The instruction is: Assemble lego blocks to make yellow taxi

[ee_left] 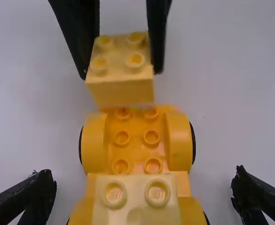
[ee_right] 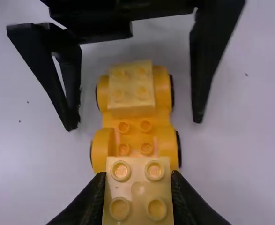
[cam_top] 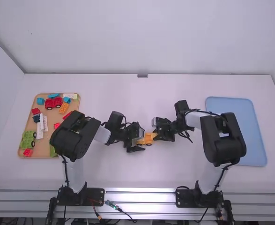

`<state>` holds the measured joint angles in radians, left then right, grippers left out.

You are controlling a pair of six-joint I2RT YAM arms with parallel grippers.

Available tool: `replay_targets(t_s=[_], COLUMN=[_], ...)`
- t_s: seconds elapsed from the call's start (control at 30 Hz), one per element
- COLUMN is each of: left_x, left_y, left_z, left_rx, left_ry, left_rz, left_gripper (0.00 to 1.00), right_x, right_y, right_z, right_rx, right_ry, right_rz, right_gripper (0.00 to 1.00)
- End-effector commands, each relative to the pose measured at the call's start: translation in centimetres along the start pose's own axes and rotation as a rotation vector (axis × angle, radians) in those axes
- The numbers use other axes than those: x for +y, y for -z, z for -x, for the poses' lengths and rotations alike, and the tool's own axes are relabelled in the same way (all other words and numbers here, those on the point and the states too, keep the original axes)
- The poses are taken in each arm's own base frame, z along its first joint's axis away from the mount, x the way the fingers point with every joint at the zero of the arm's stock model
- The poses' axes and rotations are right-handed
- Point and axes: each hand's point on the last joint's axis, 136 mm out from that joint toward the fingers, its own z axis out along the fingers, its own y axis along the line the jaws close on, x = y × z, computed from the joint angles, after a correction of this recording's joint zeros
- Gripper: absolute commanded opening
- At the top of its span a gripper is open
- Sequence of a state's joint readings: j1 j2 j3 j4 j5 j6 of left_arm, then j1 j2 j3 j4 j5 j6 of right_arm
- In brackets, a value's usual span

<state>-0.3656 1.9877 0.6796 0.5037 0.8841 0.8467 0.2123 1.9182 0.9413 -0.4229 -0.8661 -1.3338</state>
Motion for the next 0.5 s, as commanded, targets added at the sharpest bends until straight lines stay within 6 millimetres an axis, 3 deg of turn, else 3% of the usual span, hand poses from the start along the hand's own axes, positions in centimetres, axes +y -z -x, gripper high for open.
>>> replay_targets(t_s=[0.0,0.1,0.13,0.2,0.47], left_x=[-0.1,-0.3,-0.3,-0.1,0.0], left_y=[0.0,-0.1,-0.1,0.0,0.1], left_z=[-0.5,-0.5,-0.5,-0.6,-0.6], left_rx=[0.010,0.013,0.012,0.012,0.013], left_ry=[0.028,0.028,0.028,0.031,0.032], left_rz=[0.003,0.000,-0.001,0.005,0.006], left_gripper=[0.98,0.90,0.79,0.70,0.62], right_x=[-0.2,-0.1,0.2,0.5,0.4], right_y=[0.5,0.8,0.9,1.1,1.4], right_z=[1.6,2.2,2.7,3.5,3.6], right_rx=[-0.005,-0.008,-0.009,-0.008,-0.016], right_ry=[0.019,0.036,0.049,0.074,0.091], right_rz=[-0.016,-0.021,-0.019,-0.023,-0.141], right_gripper=[0.05,0.04,0.04,0.02,0.00])
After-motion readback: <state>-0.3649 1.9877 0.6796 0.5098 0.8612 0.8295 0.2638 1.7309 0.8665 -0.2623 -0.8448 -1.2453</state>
